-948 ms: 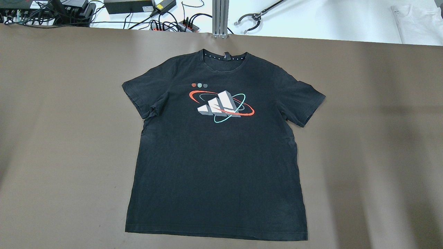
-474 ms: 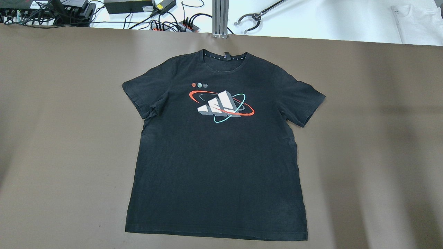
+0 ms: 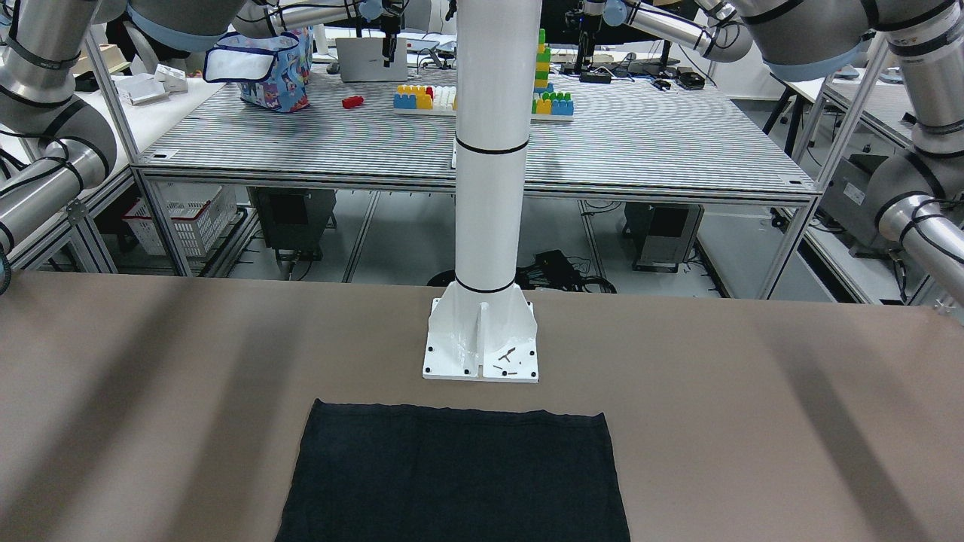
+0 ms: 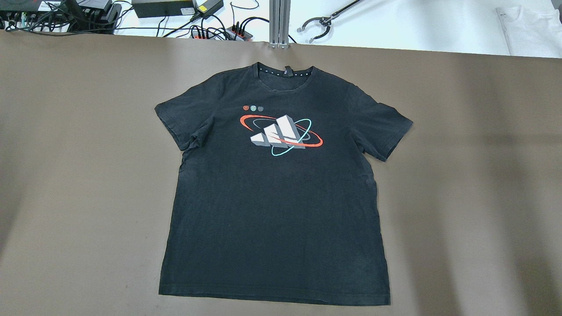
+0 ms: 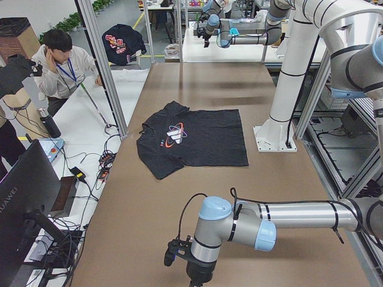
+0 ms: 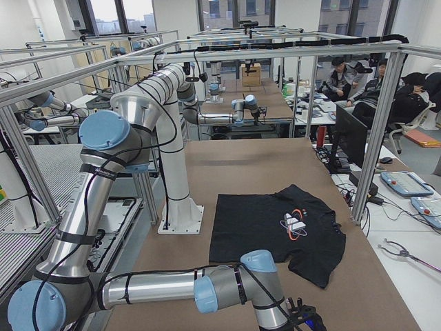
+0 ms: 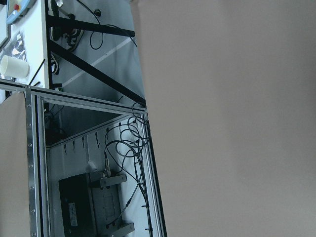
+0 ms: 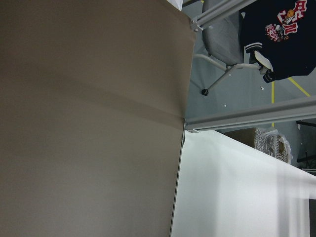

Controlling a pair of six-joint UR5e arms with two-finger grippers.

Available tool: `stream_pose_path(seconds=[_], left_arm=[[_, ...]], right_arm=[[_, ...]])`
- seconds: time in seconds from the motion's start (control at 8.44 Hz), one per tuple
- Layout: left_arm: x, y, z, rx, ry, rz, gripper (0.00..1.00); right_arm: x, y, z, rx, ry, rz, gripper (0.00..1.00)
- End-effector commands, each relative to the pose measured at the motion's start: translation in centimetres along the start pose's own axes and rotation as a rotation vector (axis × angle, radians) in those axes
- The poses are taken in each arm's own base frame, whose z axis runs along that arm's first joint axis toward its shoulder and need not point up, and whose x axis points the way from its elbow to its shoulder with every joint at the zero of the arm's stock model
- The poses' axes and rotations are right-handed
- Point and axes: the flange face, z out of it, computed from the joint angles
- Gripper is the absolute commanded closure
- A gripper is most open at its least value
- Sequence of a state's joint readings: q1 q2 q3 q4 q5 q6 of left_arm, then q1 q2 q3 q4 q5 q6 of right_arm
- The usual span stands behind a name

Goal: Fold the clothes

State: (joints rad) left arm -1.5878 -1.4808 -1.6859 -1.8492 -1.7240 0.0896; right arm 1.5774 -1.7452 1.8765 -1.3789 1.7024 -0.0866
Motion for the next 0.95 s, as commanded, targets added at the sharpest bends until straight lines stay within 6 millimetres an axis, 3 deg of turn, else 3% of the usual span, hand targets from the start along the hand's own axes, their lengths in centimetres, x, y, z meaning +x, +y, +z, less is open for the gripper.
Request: stream_pose_path(seconds=[0.0, 0.12, 0.36, 0.59, 0.71, 0.83], left_arm=[[0.1, -4.6, -3.0, 0.088, -0.016, 0.011, 0.0], [0.2, -6.2, -4.4, 0.127, -0.01, 0.013, 0.0], [0.7, -7.6, -5.0, 0.148, 0.036, 0.001, 0.0], [2.1, -8.4, -5.8, 0.175, 0.15, 0.014, 0.0], [3.4, -9.1, -6.0, 0.184, 0.198, 0.033, 0.0], [6.5, -11.2, -5.9, 0.192, 0.229, 0.094, 0.0]], right_arm=[[-0.5, -2.1, -1.3, 0.051, -0.032, -0.002, 0.06], [-0.8, -1.9, -1.2, 0.074, -0.068, -0.013, 0.06], [-0.8, -1.8, 0.2, 0.06, -0.068, -0.016, 0.06], [-1.0, -2.6, -0.2, 0.135, -0.066, -0.024, 0.06], [-1.8, -3.5, -0.5, 0.158, -0.076, -0.039, 0.06], [-3.7, -5.8, -1.2, 0.182, -0.095, -0.08, 0.06]])
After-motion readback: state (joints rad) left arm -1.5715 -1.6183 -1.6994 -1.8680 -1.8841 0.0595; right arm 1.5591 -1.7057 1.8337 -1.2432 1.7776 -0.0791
